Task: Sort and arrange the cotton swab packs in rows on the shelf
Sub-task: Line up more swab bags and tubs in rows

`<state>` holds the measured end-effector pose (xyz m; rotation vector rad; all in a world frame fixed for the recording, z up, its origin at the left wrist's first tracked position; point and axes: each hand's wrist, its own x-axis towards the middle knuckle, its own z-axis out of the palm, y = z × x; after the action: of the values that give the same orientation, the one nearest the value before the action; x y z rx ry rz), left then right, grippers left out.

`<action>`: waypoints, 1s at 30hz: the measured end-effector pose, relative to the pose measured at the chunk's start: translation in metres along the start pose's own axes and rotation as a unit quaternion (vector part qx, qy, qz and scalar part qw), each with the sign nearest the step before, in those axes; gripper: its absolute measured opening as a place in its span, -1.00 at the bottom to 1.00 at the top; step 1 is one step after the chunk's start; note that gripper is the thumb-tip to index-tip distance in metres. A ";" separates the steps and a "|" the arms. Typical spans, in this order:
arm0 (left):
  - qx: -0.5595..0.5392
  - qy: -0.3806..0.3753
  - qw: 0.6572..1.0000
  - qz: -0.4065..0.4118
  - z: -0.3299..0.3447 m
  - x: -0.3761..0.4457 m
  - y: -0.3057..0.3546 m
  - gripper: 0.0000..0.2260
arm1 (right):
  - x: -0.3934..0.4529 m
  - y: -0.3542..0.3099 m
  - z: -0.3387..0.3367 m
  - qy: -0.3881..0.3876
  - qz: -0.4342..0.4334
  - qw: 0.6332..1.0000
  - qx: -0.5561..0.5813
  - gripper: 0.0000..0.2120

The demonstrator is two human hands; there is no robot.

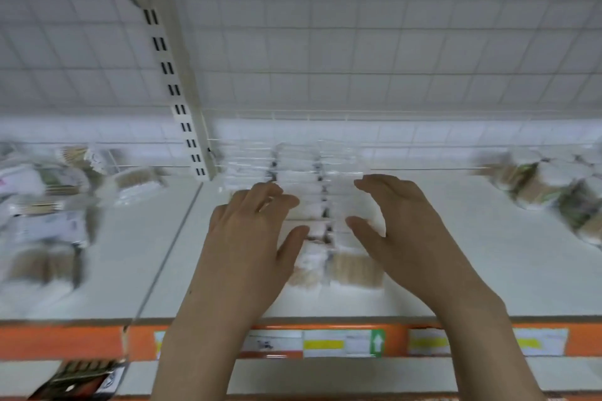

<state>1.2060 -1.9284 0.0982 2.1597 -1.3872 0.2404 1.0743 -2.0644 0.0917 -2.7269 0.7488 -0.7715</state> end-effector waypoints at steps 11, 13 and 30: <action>0.004 -0.030 0.997 -0.075 -0.038 -0.032 -0.103 -0.72 | 0.014 -0.088 0.061 -0.063 -0.005 0.998 0.007 -0.57; 0.004 -0.036 0.996 -0.083 -0.040 -0.037 -0.110 -0.72 | 0.015 -0.093 0.066 -0.073 -0.008 0.997 0.004 -0.57; 0.044 -0.049 0.990 -0.124 -0.055 -0.052 -0.141 -0.70 | 0.025 -0.107 0.089 -0.087 -0.023 0.996 0.018 -0.56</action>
<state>1.3145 -1.8142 0.0709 2.4193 -1.1621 0.1032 1.1852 -1.9810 0.0626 -2.7438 0.6296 -0.5427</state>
